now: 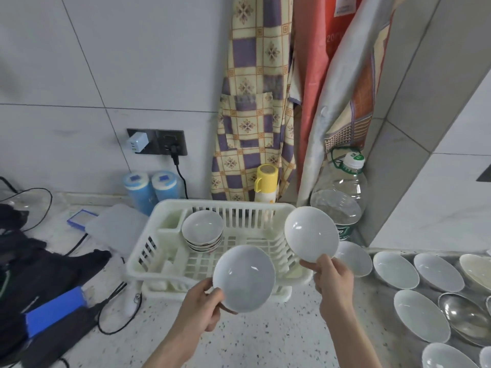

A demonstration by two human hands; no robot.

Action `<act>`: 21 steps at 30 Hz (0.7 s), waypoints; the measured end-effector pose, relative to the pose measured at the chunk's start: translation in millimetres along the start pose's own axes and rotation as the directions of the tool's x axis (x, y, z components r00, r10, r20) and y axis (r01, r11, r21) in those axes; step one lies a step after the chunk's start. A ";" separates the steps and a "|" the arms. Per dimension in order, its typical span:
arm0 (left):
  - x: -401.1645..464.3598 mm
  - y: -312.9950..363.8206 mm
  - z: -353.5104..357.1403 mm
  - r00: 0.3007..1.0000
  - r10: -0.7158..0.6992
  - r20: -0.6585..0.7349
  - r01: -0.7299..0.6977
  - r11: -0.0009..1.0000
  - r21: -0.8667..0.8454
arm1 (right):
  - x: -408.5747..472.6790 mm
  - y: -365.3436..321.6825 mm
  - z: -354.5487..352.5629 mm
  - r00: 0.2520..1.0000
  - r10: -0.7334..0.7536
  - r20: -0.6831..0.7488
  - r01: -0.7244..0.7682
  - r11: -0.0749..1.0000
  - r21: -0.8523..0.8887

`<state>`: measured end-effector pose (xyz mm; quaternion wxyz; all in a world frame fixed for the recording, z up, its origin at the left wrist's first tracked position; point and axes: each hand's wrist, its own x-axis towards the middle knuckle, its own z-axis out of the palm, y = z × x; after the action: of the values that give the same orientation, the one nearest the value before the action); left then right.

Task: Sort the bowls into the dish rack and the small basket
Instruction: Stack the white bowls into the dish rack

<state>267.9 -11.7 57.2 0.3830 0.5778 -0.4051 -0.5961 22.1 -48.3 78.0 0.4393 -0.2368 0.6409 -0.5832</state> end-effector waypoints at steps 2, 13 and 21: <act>5.7 6.5 -11.3 0.997 0.053 -0.061 -0.054 0.999 -0.009 | 7.8 1.9 21.8 0.999 0.005 0.046 -0.003 0.999 -0.047; 60.2 10.1 -36.1 0.930 0.071 -0.360 -0.133 0.980 -0.150 | 69.4 38.7 98.4 0.936 0.297 0.188 -0.212 0.904 -0.371; 77.8 9.9 -27.2 0.897 0.075 -0.435 -0.151 0.978 -0.144 | 96.4 58.9 124.9 0.921 0.344 0.184 -0.208 0.832 -0.514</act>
<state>291.9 -88.5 36.8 0.5455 0.6341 -0.2908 -0.4646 90.8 -182.1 2.3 0.5289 -0.3201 0.7281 -0.2962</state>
